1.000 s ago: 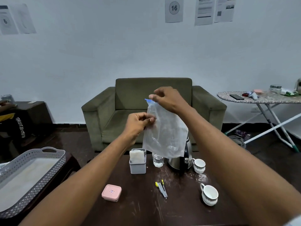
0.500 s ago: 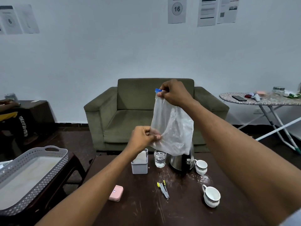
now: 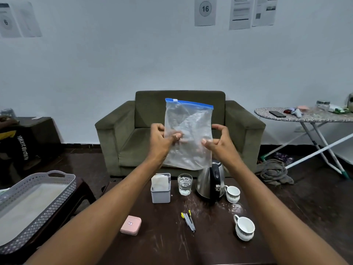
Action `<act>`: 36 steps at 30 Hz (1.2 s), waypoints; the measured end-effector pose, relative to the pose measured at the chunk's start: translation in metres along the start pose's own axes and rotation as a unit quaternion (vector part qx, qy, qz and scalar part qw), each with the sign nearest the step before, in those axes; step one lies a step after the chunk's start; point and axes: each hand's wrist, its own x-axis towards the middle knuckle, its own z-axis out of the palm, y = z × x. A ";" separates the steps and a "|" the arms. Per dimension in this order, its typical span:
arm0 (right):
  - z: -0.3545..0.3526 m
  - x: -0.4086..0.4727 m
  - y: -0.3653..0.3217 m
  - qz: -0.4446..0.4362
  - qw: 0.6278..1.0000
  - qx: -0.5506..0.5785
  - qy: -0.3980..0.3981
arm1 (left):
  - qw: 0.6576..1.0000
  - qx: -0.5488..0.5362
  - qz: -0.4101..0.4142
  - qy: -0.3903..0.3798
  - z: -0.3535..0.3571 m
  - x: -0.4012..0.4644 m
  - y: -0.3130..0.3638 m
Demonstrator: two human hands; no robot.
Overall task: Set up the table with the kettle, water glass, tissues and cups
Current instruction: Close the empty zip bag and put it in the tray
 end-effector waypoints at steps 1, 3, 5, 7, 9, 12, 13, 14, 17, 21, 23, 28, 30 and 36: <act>0.001 -0.001 0.004 -0.024 0.999 0.021 0.023 | 0.999 0.043 0.019 0.021 -0.002 0.000 0.000; 0.002 0.001 0.006 -0.063 0.995 0.028 0.070 | 0.992 0.095 0.071 0.034 -0.007 -0.001 0.001; 0.002 0.003 0.006 -0.088 0.993 0.040 0.062 | 0.994 0.051 0.099 -0.009 -0.011 -0.003 0.003; -0.001 0.003 0.006 -0.099 0.994 0.055 0.000 | 0.992 0.021 0.112 -0.061 -0.016 -0.005 0.006; -0.002 0.004 0.007 -0.101 0.992 0.049 -0.054 | 0.983 0.081 0.114 -0.117 -0.026 -0.002 0.012; -0.002 0.005 0.012 -0.109 0.993 -0.037 0.003 | 0.952 0.228 0.138 -0.151 -0.040 0.001 0.013; 0.000 0.006 0.014 -0.115 0.990 -0.076 0.040 | 0.938 0.277 0.165 -0.131 -0.044 0.002 0.011; 0.002 0.005 0.016 -0.117 0.984 -0.111 0.073 | 0.925 0.308 0.193 -0.108 -0.045 0.002 0.010; 0.011 0.006 0.019 -0.079 0.982 -0.119 0.121 | 0.914 0.339 0.213 -0.071 -0.054 0.009 0.010; 0.056 0.000 0.029 0.059 0.993 0.103 -0.018 | 0.957 0.278 0.079 -0.043 -0.085 0.022 0.008; 0.105 -0.009 0.041 0.114 0.980 0.141 -0.081 | 0.971 0.238 0.014 -0.008 -0.120 0.024 0.002; 0.260 -0.035 0.071 0.195 0.961 0.164 -0.105 | 0.924 0.240 -0.279 -0.107 -0.268 0.017 -0.029; 0.332 -0.050 0.074 0.229 0.945 0.178 -0.150 | 0.905 0.300 -0.300 -0.040 -0.336 0.012 -0.045; 0.517 -0.099 0.047 0.135 0.974 -0.023 -0.182 | 0.798 0.506 -0.297 0.141 -0.490 0.001 -0.088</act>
